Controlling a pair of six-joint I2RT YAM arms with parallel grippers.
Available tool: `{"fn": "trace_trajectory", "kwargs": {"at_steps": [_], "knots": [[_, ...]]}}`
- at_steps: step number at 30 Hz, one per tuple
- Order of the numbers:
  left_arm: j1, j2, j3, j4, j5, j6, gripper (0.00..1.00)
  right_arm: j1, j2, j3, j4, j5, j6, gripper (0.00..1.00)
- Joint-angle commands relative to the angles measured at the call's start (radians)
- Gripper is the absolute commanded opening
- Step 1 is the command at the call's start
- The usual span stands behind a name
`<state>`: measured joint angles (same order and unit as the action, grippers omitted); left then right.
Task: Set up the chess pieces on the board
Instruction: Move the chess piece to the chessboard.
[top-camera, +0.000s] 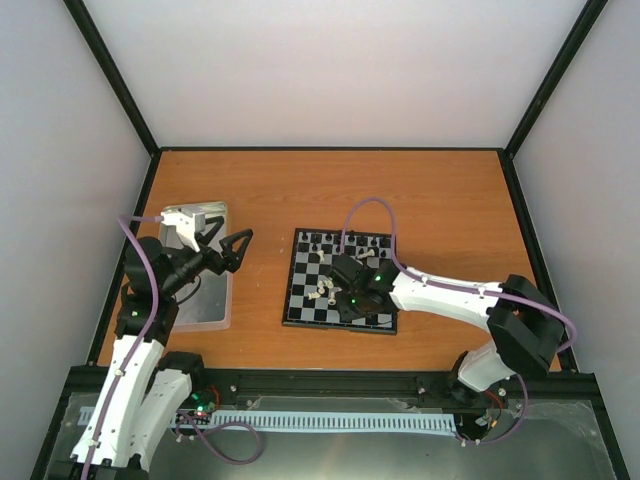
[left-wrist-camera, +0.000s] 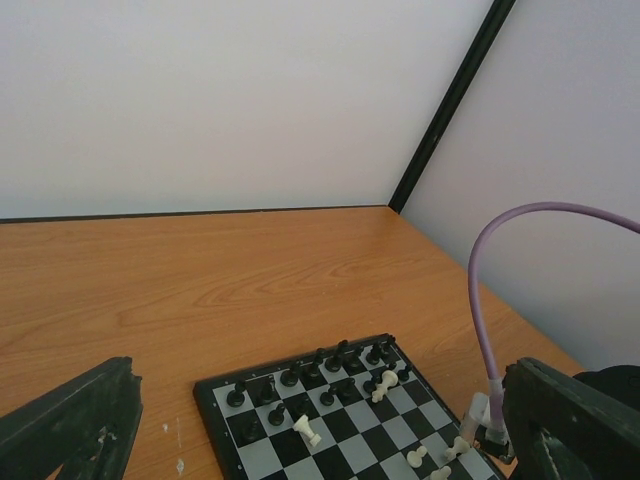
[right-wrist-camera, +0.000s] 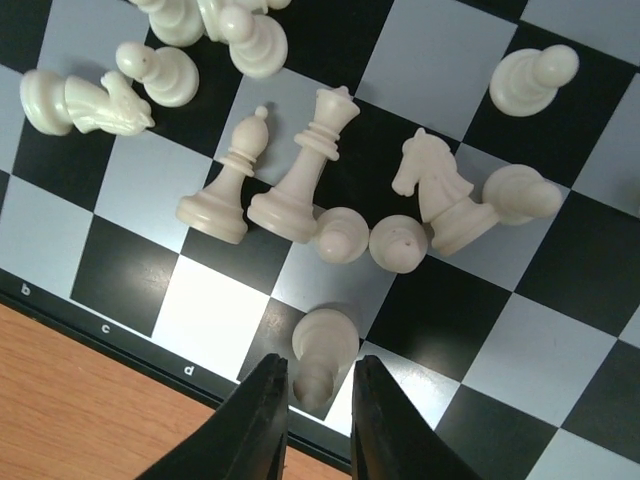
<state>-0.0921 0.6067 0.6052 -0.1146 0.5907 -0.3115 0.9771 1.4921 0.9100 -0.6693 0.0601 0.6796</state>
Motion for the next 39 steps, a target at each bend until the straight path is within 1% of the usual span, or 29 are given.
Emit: {"fn": "trace_trajectory", "kwargs": {"at_steps": [1, 5, 8, 12, 16, 28, 35, 36, 39], "knots": [[-0.006, 0.001, 0.018, 0.009, 0.011, 0.013, 1.0, 0.013, 0.018, 0.027, -0.011, 0.024, 0.009, 0.17], [-0.006, 0.002, 0.016, 0.013, 0.007, 0.009, 1.0, 0.014, 0.012, 0.026, -0.034, 0.043, 0.02, 0.09], [-0.006, 0.004, 0.015, 0.013, 0.006, 0.008, 1.0, 0.015, -0.016, 0.019, -0.074, 0.066, 0.032, 0.06], [-0.006, 0.007, 0.013, 0.016, 0.003, 0.004, 1.0, 0.015, -0.055, -0.003, -0.105, 0.058, 0.045, 0.05], [-0.006, 0.01, 0.01, 0.018, 0.003, -0.001, 1.0, 0.015, -0.07, -0.03, -0.096, 0.052, 0.053, 0.05], [-0.006, 0.012, 0.007, 0.021, 0.0, -0.003, 1.0, 0.015, -0.038, -0.043, -0.065, 0.026, 0.049, 0.05], [-0.006, 0.021, 0.01, 0.019, 0.008, -0.002, 1.0, 0.015, -0.031, -0.054, -0.053, -0.018, -0.004, 0.13], [-0.006, 0.023, 0.011, 0.02, 0.008, -0.002, 1.0, 0.015, -0.026, -0.048, -0.053, -0.024, -0.008, 0.15], [-0.006, 0.031, 0.016, 0.02, 0.003, 0.002, 1.0, 0.015, -0.031, -0.018, -0.073, -0.017, -0.012, 0.33]]}}
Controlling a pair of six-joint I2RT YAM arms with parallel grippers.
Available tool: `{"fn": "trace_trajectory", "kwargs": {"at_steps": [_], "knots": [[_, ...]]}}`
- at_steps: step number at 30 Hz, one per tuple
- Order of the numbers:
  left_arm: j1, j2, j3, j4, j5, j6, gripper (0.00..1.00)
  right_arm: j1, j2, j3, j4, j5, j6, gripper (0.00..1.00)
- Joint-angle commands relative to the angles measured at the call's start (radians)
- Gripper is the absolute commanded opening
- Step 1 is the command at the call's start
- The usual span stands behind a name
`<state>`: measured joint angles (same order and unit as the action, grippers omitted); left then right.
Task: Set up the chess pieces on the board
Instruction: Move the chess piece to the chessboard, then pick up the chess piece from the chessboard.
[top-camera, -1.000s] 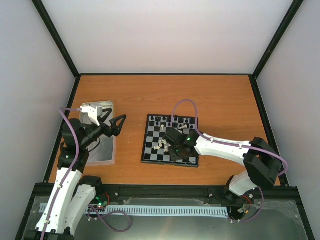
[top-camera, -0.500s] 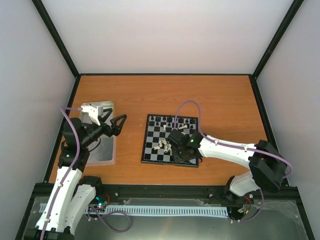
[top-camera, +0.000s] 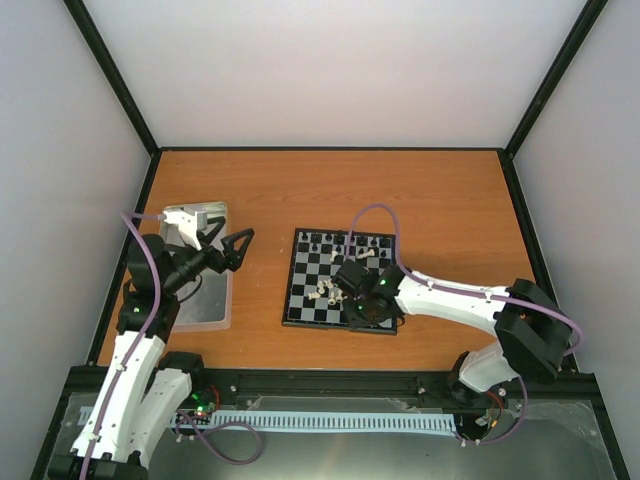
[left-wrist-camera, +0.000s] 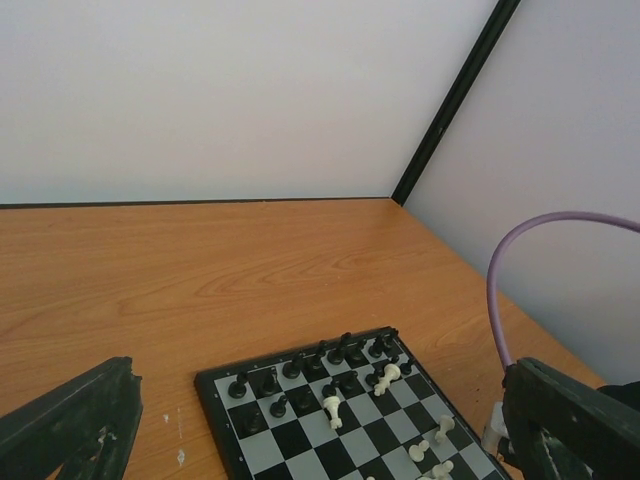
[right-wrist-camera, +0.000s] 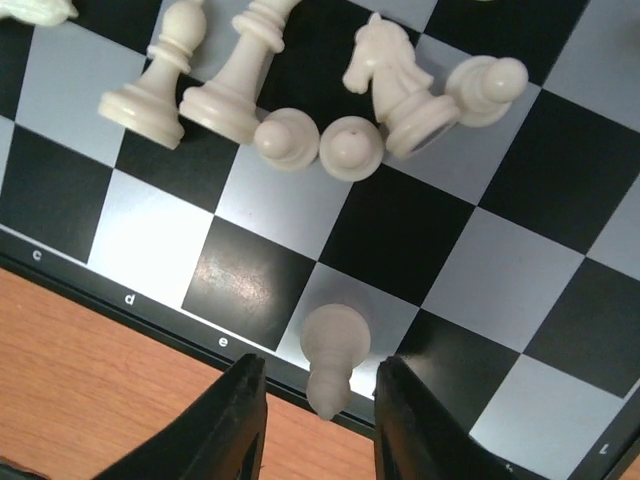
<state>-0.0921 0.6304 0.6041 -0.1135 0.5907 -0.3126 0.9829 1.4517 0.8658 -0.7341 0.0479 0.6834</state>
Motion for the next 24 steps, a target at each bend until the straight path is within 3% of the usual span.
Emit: {"fn": "trace_trajectory", "kwargs": {"at_steps": [1, 4, 14, 24], "knots": [[-0.006, 0.008, 0.018, 0.015, -0.002, 0.003, 1.0, 0.009, -0.003, 0.038, -0.01, -0.004, -0.018, 0.39], [-0.006, 0.008, 0.022, 0.005, -0.032, -0.003, 1.0, 0.008, -0.056, 0.06, -0.013, 0.003, -0.012, 0.51], [-0.006, 0.01, 0.053, -0.008, -0.042, 0.006, 1.0, -0.031, -0.242, 0.079, -0.098, 0.195, 0.033, 0.59], [-0.006, 0.027, 0.093, -0.002, -0.105, -0.031, 1.0, -0.246, -0.373, -0.008, -0.035, 0.247, 0.036, 0.62]]}}
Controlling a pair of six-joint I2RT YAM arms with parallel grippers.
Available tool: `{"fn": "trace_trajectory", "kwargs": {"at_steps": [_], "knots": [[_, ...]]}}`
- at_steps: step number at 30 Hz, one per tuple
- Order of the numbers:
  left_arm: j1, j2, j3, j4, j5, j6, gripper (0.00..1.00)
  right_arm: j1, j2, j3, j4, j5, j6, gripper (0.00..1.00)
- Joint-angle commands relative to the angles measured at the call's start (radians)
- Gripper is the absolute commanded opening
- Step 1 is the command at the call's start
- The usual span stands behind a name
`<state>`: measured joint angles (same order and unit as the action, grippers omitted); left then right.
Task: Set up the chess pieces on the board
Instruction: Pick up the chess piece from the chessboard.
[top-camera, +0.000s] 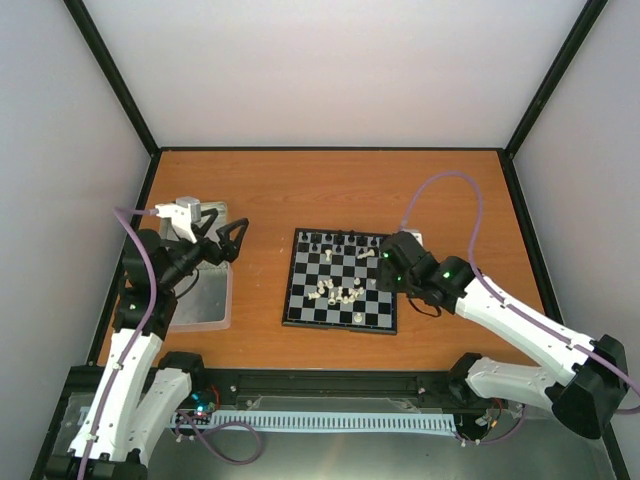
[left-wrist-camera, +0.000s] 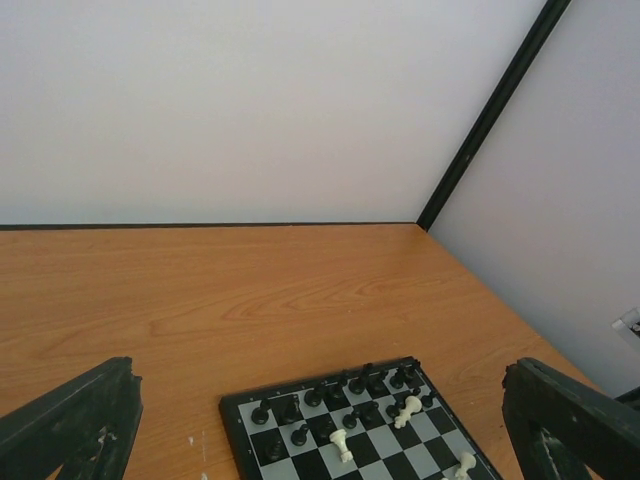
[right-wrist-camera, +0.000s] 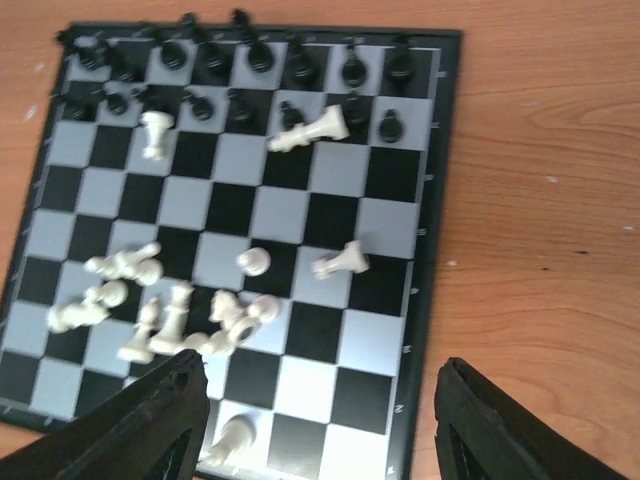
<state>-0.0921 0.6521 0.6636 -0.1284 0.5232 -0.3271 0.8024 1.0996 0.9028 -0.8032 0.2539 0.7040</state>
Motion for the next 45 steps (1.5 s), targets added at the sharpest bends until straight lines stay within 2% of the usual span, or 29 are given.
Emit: {"fn": "trace_trajectory", "kwargs": {"at_steps": [1, 5, 10, 16, 18, 29, 45], "knots": [[-0.006, 0.001, 0.029, 0.018, -0.046, -0.017, 1.0, -0.087, -0.024, -0.06, 0.048, 0.031, 0.016, 0.62], [-0.006, -0.017, 0.006, 0.038, -0.067, -0.013, 1.0, -0.153, -0.001, -0.093, 0.118, -0.028, 0.027, 0.62], [-0.006, -0.025, -0.005, 0.039, -0.001, 0.037, 1.0, -0.179, 0.108, -0.094, 0.177, -0.099, 0.035, 0.59], [-0.006, -0.05, -0.031, 0.067, 0.032, 0.026, 1.0, -0.184, 0.269, -0.052, 0.197, -0.135, 0.02, 0.43], [-0.006, -0.053, -0.036, 0.076, 0.039, 0.023, 1.0, -0.185, 0.306, -0.041, 0.195, -0.146, 0.019, 0.41], [-0.006, -0.035, -0.033, 0.078, 0.065, 0.018, 1.0, -0.183, 0.397, 0.004, 0.208, -0.175, 0.009, 0.44], [-0.006, -0.035, -0.039, 0.082, 0.055, 0.009, 1.0, -0.18, 0.511, 0.073, 0.175, -0.088, -0.006, 0.44]]}}
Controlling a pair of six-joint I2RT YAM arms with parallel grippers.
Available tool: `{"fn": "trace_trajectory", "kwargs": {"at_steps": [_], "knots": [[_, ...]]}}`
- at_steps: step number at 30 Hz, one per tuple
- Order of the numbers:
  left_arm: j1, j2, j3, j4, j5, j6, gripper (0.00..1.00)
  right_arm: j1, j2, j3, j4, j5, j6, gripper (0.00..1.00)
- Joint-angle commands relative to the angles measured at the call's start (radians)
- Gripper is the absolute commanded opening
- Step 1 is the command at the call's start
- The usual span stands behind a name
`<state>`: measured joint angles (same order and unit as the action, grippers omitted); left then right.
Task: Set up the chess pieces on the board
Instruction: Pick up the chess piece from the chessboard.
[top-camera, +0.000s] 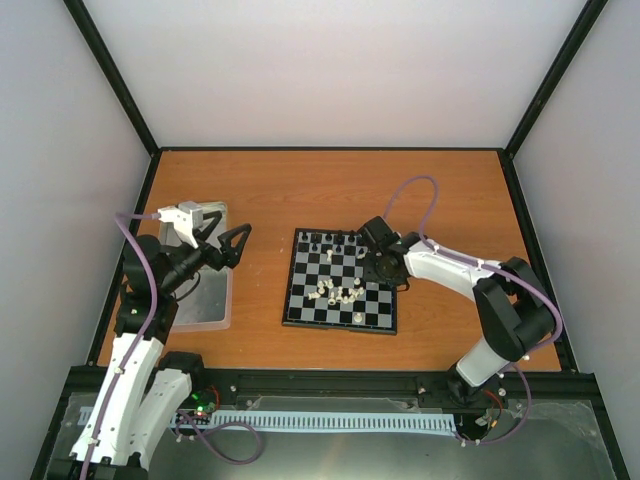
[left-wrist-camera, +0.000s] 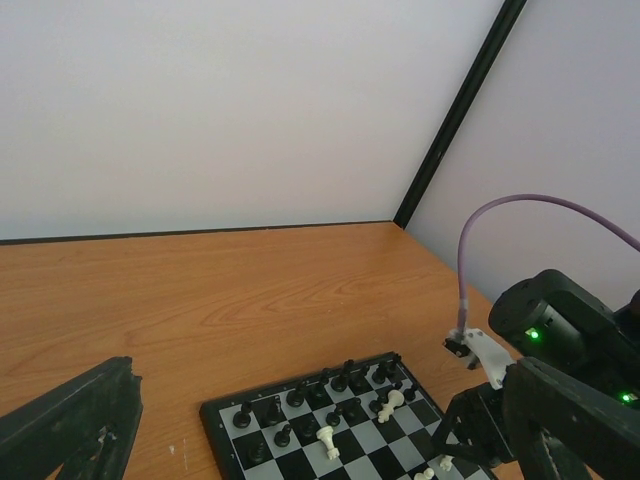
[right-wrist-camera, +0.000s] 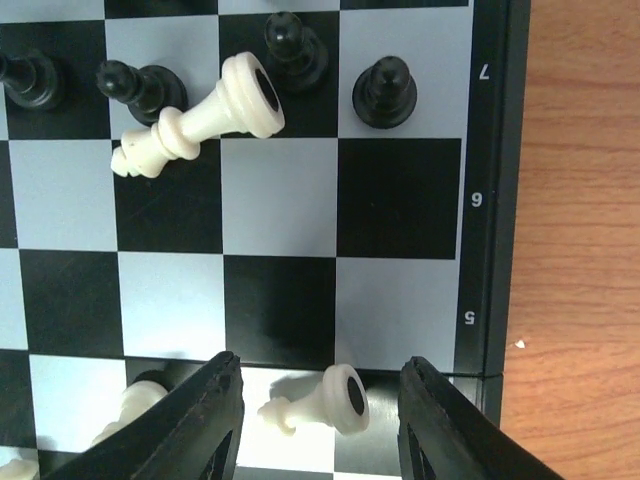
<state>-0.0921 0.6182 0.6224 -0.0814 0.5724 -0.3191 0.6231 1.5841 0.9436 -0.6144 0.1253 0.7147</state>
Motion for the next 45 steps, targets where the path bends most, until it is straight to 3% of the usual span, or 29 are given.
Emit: {"fn": "trace_trajectory", "kwargs": {"at_steps": [1, 16, 29, 37, 45], "knots": [[-0.006, 0.0, 0.002, 0.036, 0.007, 0.0, 1.0, 0.0, 0.032, 0.033, -0.019, 0.044, -0.018, 0.43], [-0.007, -0.002, -0.003, 0.031, 0.009, -0.002, 1.0, 0.011, 0.025, -0.018, -0.081, 0.023, -0.086, 0.43], [-0.006, 0.003, -0.003, 0.031, 0.008, -0.003, 1.0, 0.015, 0.036, -0.032, -0.02, -0.049, -0.117, 0.18], [-0.006, 0.003, -0.003, 0.03, 0.008, -0.002, 1.0, 0.017, 0.032, -0.045, -0.022, -0.073, -0.123, 0.12], [-0.006, 0.017, -0.011, 0.04, 0.051, 0.001, 1.0, 0.018, -0.061, -0.066, -0.053, -0.259, -0.115, 0.12]]}}
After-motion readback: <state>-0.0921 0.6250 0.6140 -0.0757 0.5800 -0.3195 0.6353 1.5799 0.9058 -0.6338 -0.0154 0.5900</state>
